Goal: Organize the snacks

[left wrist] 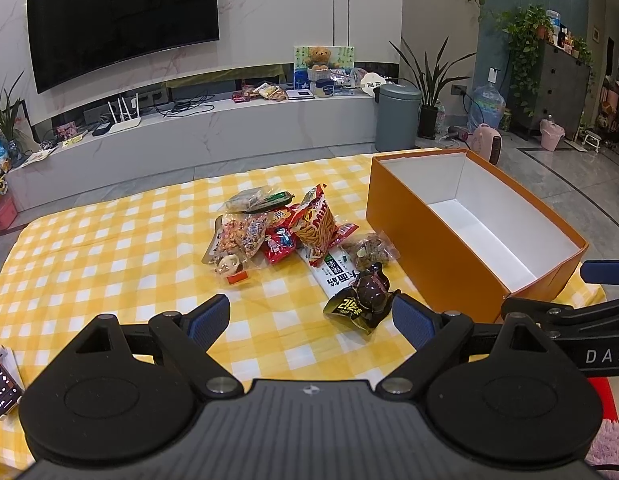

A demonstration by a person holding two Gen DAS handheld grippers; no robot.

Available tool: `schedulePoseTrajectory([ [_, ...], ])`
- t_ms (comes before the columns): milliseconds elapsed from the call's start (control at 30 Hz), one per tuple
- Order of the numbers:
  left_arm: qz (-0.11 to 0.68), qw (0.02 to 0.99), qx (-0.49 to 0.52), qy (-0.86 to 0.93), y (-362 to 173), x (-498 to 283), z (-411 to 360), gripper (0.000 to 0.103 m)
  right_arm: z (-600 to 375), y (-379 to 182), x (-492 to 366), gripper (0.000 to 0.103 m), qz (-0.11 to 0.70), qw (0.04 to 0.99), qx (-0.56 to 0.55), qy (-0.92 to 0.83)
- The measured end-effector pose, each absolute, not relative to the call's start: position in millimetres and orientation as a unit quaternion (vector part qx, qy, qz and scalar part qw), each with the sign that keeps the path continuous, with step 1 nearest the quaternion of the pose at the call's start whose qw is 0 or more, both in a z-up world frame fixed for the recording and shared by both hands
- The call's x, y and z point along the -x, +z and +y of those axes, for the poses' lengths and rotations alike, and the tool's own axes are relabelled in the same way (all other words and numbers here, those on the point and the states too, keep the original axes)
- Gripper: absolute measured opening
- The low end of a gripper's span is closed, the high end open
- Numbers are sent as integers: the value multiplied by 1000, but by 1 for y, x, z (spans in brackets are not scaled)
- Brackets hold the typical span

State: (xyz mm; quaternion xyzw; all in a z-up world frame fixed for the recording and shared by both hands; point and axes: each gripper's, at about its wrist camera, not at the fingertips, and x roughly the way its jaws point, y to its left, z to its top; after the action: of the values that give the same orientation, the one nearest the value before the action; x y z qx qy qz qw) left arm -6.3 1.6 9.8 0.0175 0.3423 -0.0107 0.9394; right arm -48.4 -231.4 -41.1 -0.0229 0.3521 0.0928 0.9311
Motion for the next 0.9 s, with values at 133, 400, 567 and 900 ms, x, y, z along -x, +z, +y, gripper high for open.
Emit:
schedulePoseTrajectory([
  [133, 340, 940, -17, -12, 13, 8, 1, 103, -231, -41, 49, 100, 352, 931, 23, 92],
  [400, 340, 940, -17, -11, 13, 8, 0, 103, -232, -41, 50, 100, 353, 931, 21, 92],
  [567, 340, 940, -18, -13, 12, 8, 1, 103, -232, -42, 49, 100, 354, 930, 21, 93],
  [900, 341, 940, -15, -17, 10, 10, -2, 103, -232, -42, 49, 100, 356, 930, 22, 92],
])
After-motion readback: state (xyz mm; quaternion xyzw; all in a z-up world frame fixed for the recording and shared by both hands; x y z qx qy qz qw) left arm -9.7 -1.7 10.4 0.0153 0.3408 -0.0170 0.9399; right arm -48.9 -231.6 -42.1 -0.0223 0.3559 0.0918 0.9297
